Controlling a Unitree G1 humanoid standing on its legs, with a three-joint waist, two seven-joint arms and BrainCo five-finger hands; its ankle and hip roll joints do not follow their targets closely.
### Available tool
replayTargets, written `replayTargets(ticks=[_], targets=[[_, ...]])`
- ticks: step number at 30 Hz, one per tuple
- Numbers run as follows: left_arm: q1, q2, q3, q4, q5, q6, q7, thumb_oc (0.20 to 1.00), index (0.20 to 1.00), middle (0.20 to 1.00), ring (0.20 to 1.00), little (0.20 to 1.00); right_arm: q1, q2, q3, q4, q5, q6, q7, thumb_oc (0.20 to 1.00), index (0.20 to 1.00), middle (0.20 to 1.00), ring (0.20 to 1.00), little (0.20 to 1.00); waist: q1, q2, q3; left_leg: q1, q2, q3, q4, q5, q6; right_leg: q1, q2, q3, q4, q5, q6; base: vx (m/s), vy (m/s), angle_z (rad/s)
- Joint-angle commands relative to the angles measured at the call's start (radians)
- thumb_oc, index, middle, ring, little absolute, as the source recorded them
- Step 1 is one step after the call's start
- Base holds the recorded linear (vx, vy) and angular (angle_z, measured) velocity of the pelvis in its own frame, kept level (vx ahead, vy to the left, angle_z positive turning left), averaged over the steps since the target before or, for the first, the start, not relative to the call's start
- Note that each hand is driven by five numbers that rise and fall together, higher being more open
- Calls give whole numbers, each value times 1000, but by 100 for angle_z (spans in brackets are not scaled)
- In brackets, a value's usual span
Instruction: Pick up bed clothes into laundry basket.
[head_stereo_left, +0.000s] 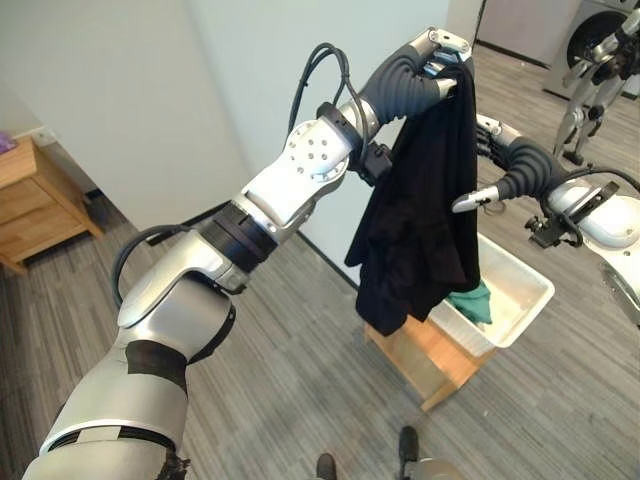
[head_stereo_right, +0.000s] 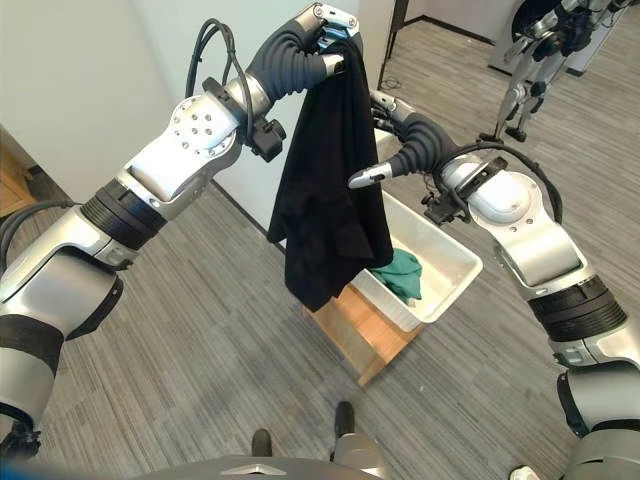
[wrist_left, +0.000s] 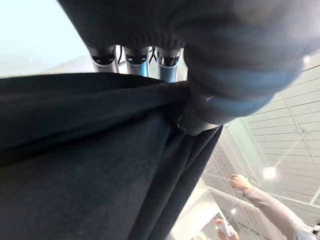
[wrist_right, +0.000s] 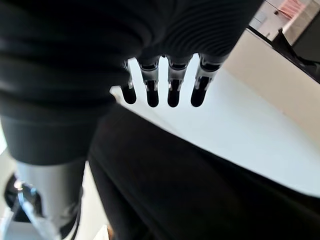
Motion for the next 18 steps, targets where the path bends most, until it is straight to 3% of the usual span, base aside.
replayTargets(ticks=[1,8,9,10,18], targets=[[-152,-55,53,64,-6,-76,54,200,200,200,200,200,-9,60,-48,72,-45,-25,-76,1000,1000,1000,1000,1000,31,-14,-8,16,2,35,6,-32,-11,98,-21,-16,13,-106,95,0,0,0],[-195,-112,25,48,-38,-90,60,200,200,200,200,200,-95,176,49,274,-91,-14,-161,1000,1000,1000,1000,1000,55,-7,-13,17,-2,24,6,-31,-9,103,-24,-20,13,-104,94,0,7,7],[-195,-110,25,49,-38,-90,60,200,200,200,200,200,-102,178,55,281,-91,-17,-162,555,555,555,555,555,53,-7,-12,17,-2,25,6,-31,-9,103,-24,-20,13,-104,94,0,0,0],[-207,-129,17,46,-45,-93,64,200,200,200,200,200,-131,199,85,330,-126,-9,-179,200,200,200,200,200,63,-5,-15,16,-3,21,6,-31,-8,104,-24,-23,13,-104,94,0,0,0],[-242,-129,17,43,-54,-99,74,200,200,200,200,200,-152,257,99,329,-124,-20,-202,200,200,200,200,200,80,2,-21,12,-6,7,6,-29,-7,107,-29,-32,13,-103,96,-6,3,3]])
